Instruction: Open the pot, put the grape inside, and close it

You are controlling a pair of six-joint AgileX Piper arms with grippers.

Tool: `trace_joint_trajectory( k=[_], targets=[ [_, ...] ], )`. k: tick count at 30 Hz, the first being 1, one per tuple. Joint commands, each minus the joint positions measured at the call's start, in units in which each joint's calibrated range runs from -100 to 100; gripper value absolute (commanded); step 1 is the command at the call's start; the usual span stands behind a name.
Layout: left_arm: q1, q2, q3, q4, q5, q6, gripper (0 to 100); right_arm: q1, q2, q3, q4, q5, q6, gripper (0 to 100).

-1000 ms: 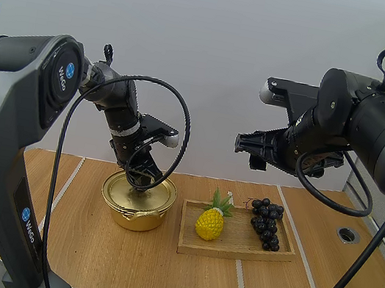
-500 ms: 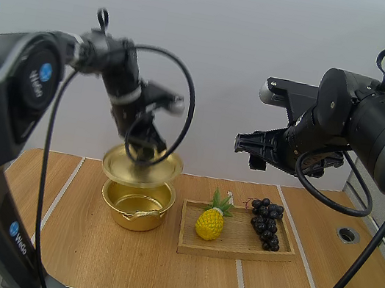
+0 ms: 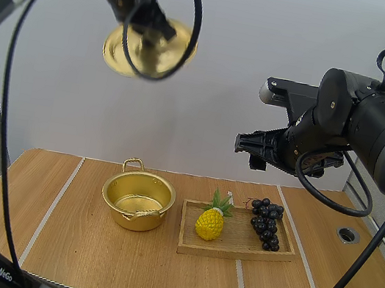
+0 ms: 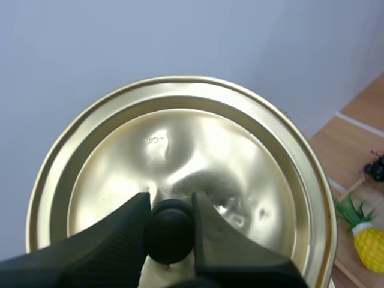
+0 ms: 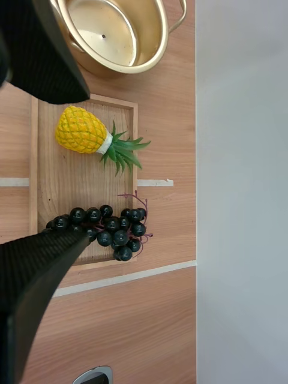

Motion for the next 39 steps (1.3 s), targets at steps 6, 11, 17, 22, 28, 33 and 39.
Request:
trace_joint_trajectory(
  k=[6,11,17,22,28,33,39],
  targets=[
    [-0.20,-1.46,-15.67,2.92,-4.26,-3.75,0,-0.13,-0.44,0.04,-0.69,-2.06,0.22,100],
    [-0.20,-1.46,-21.99,5.08,-7.94,-5.17,0,-0.13,1.71,0.04,-3.23,-2.47,0.53,100],
    [-0.20,-1.46,-25.94,6.54,-11.50,-5.17,0,-0.13,8.53,-0.52,-3.67,-3.18,0.94,100],
    [-0.20,-1.61,-27.00,10.50,-15.89,-5.17,0,-1.74,14.75,-0.52,-3.67,-4.88,0.94,100],
    [-0.20,-1.61,-27.00,12.92,-21.39,-5.17,0,-5.69,21.83,-0.52,-3.45,-7.40,-1.45,100],
    [-0.20,-1.61,-27.00,12.92,-21.77,-5.17,0,-7.86,26.98,-1.51,-2.81,-8.83,-4.21,100],
    [-0.20,-1.61,-27.00,12.92,-21.77,-5.17,0,-8.87,31.71,-5.69,2.98,-6.82,-10.16,100]
  ],
)
